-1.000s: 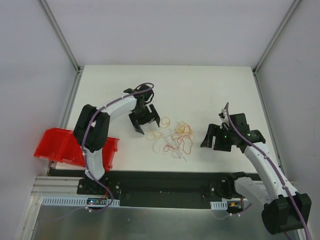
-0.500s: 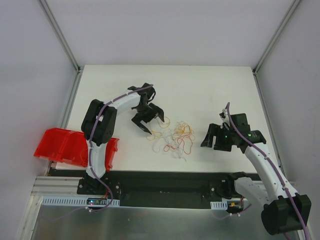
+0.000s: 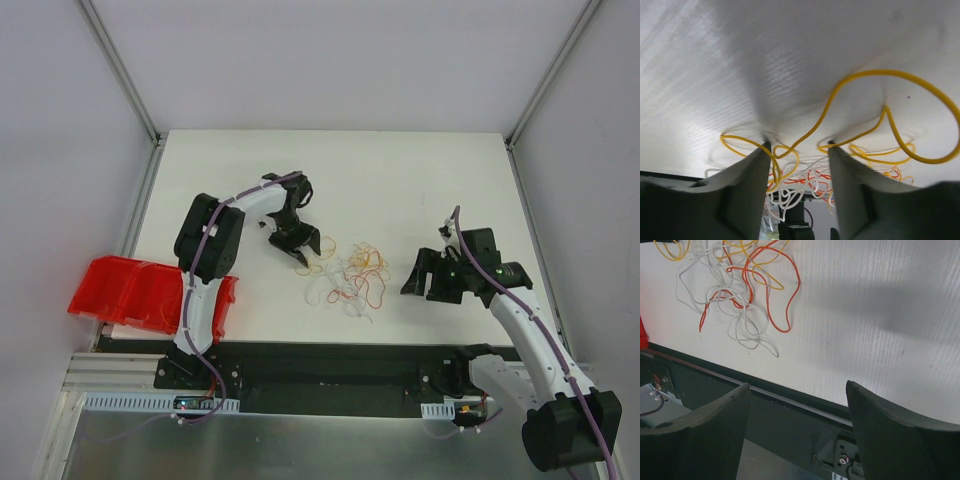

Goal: Untangle the cables

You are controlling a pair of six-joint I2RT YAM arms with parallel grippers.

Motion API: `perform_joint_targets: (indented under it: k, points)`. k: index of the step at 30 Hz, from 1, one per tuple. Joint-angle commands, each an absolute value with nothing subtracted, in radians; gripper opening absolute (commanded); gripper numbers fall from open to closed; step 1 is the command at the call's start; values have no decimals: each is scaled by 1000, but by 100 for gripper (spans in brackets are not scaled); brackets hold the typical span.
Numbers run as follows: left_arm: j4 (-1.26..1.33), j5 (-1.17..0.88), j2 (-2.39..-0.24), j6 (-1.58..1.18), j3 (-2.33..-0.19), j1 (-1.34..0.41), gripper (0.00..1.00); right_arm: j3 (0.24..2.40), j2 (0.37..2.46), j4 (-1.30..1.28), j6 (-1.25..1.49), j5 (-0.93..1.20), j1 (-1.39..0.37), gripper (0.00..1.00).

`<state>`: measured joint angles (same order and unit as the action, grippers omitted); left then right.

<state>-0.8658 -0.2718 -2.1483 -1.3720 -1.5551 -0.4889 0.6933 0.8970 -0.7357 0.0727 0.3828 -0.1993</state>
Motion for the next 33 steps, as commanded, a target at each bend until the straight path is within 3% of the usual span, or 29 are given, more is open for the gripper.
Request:
perform_joint_targets:
  k: [1,3,5,10,20,28,33]
  points:
    - [-973,-53,-2166,-1347,-1578,-480,33,693,891,-716,57,405,-189,79]
    - [-977,-6,-2145,-1306,-1577,-477,12,695,887,-718,57,410,-189,79]
    - [-979,50,-2119,-1258,-1574,-472,0,693,879,-718,57,413,-190,79]
    - [-977,116,-1994,-1117,-1575,-468,0,690,868,-718,57,420,-189,79]
    - [-1124,394,-1499,-953,-1418,-431,0,684,882,-699,55,451,-190,79]
    - [-1227,538,-1169,-873,-1152,-65,0,680,884,-696,55,472,-189,78]
    - [-1146,551,-1140,-781,-1106,162,0,684,896,-706,54,488,-196,78]
